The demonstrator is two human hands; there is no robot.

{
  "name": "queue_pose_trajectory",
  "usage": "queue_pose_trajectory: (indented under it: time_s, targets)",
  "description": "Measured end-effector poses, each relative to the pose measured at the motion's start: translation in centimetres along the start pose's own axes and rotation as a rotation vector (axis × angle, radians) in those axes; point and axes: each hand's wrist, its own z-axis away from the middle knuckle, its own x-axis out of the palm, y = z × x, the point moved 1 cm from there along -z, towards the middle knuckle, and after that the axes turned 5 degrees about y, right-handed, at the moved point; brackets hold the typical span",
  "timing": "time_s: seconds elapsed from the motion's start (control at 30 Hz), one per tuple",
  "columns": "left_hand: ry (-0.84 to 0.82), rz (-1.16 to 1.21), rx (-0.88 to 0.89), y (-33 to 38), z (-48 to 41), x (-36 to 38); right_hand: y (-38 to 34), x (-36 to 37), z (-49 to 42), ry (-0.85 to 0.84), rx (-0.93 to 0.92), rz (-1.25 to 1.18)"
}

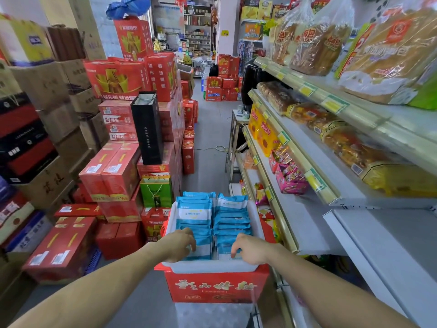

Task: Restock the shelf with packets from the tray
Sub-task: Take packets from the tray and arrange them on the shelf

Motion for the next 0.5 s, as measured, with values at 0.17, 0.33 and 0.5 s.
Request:
queue_pose_trajectory:
  time_s: [0.17, 0.33, 0.5]
  targets:
    - [-0.024, -0.048, 0.014, 0.0, -0.1, -0.2, -0.5, 0.0, -0.1, -0.046, 0.015, 0.001]
    - [-0.031, -0.127, 0.028, 0.0, -0.4, -0.2, -0.8, 0.0, -0.1, -0.038, 0.002, 0.058]
    - [-0.063, -0.095, 0.062, -0.3, -1.5, 0.5, -0.8, -2.6, 0.7, 0.047, -0.06, 0.108]
